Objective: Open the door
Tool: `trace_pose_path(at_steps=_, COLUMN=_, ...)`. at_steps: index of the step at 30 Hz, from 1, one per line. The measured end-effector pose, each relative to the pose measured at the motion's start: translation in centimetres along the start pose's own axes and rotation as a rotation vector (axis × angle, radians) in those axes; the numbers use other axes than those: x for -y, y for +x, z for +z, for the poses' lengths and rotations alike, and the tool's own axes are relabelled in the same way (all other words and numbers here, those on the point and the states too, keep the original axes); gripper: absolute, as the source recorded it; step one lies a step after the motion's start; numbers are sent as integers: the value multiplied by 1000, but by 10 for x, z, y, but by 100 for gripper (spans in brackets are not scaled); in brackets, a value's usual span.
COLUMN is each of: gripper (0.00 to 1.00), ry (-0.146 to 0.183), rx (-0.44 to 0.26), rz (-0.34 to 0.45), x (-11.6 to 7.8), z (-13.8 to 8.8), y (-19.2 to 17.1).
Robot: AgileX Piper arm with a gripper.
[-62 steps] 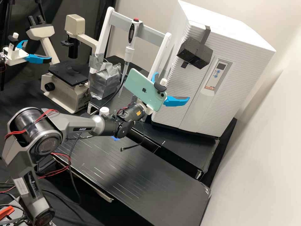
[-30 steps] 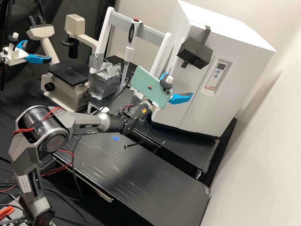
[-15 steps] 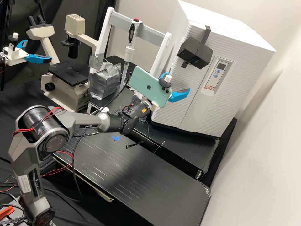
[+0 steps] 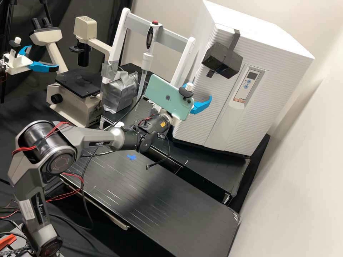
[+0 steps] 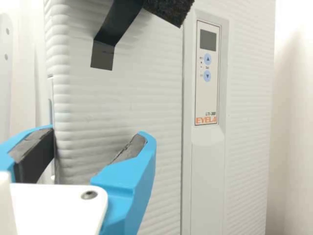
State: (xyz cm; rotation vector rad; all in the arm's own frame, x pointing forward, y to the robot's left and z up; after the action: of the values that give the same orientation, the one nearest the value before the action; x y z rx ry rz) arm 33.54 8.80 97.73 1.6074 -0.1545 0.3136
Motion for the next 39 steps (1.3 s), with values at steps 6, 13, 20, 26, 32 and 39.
trace_pose_path(at_steps=6, gripper=0, ry=1, rx=2, rz=-8, x=3, z=1, y=-1)
trace_pose_path(at_steps=13, gripper=0, ry=-5, rx=-3, rz=-10, x=2, z=0, y=-2)
trace_pose_path(at_steps=20, gripper=0, ry=-11, rx=-9, rz=-10, x=2, z=-2, y=-2)
trace_pose_path(at_steps=26, gripper=0, ry=-21, rx=-13, rz=-17, x=2, z=-3, y=-3)
trace_pose_path(at_steps=32, gripper=0, ry=-29, rx=-16, rz=-14, x=0, z=3, y=-7)
trace_pose_path(at_steps=39, gripper=0, ry=-29, rx=-28, rz=-6, x=-9, z=10, y=-18)
